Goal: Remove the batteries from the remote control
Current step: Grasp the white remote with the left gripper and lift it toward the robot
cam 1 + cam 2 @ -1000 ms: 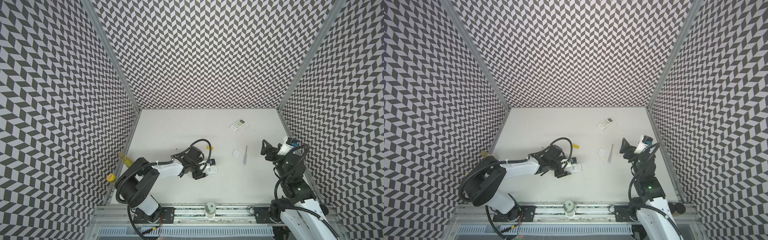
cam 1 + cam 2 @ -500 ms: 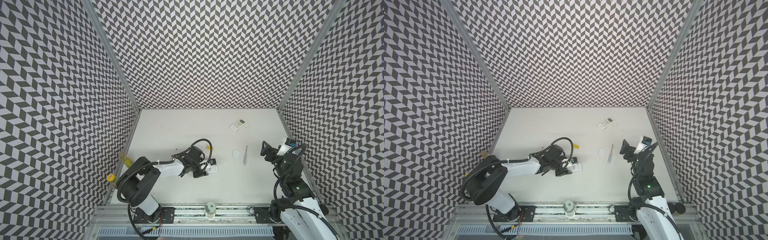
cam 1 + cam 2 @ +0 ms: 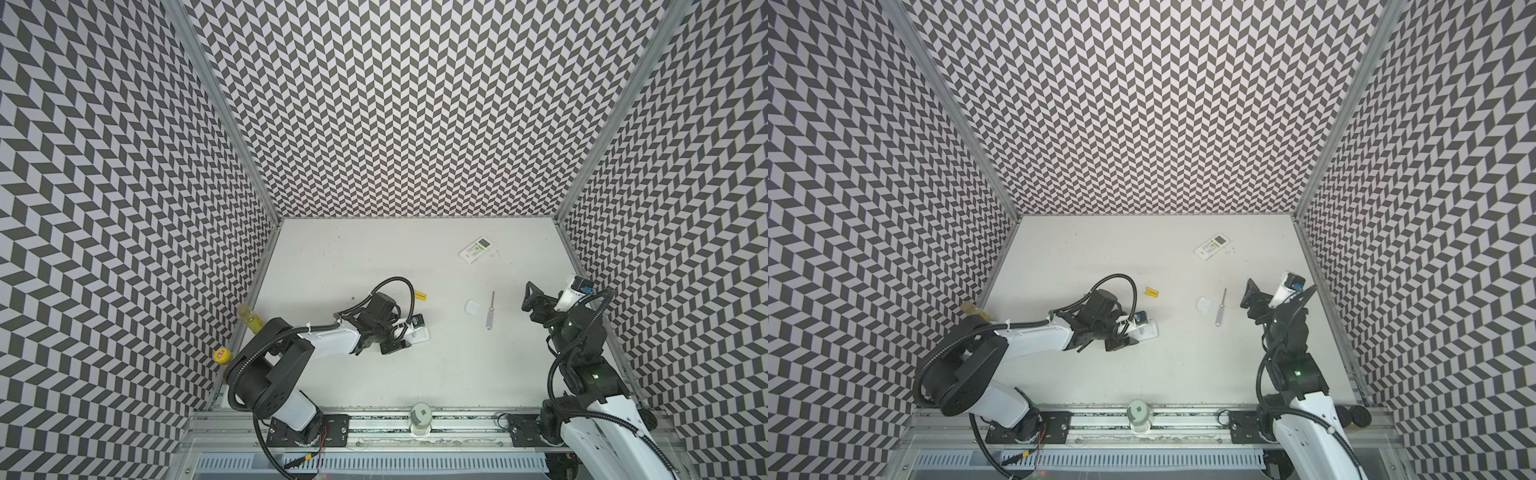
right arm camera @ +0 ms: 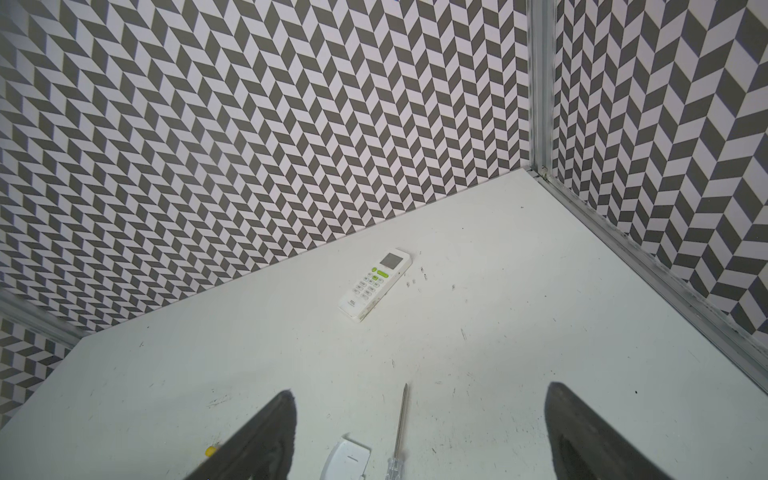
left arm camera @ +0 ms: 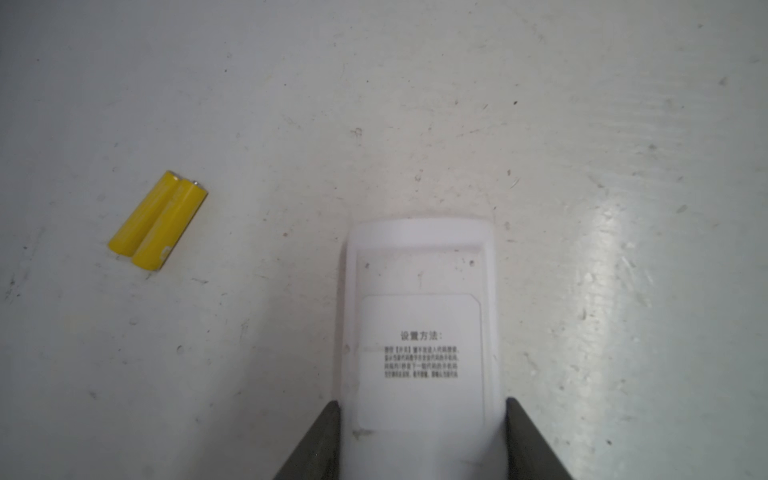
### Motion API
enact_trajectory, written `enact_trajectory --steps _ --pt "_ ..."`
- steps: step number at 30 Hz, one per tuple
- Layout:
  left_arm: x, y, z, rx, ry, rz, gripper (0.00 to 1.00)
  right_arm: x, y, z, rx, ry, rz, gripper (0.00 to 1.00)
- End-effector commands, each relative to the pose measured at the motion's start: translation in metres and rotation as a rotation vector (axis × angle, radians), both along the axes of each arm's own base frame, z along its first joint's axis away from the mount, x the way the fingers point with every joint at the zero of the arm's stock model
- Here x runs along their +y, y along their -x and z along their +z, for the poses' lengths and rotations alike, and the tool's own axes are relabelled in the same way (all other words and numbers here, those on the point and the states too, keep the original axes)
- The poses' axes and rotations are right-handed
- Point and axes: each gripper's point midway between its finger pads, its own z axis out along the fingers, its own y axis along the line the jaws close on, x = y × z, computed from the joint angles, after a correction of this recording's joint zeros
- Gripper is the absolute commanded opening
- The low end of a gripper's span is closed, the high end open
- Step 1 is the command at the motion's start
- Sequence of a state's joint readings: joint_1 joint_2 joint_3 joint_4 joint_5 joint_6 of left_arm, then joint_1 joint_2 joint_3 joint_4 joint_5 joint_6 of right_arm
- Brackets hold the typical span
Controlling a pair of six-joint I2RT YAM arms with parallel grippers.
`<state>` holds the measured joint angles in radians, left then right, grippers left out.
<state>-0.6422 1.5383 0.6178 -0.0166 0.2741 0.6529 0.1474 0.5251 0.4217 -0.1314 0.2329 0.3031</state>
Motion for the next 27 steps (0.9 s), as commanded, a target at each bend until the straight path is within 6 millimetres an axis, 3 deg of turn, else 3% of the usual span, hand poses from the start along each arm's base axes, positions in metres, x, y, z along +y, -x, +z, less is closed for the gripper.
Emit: enact_trajectory --steps 1,8,15,21,27 --pt "0.029 -0.014 -0.004 -0.033 -0.059 0.088 0.29 -0.003 -0.002 0.005 -0.022 -0.002 -0.019 0.9" --pt "0.064 -0.049 0.012 -0.091 -0.039 0.236 0.22 -0.003 -0.002 0.004 -0.022 -0.003 -0.015 0.9" --pt "0.109 -0.085 0.032 -0.174 -0.02 0.421 0.24 -0.002 -0.001 0.005 -0.029 -0.006 -0.011 0.91" --pt "0.164 -0.133 0.055 -0.241 -0.013 0.659 0.25 0.0 -0.001 0.005 -0.031 -0.011 0.001 0.9" --pt "0.247 -0.171 0.049 -0.151 -0.04 0.972 0.22 -0.002 0.0 0.009 -0.046 -0.018 -0.012 0.9"
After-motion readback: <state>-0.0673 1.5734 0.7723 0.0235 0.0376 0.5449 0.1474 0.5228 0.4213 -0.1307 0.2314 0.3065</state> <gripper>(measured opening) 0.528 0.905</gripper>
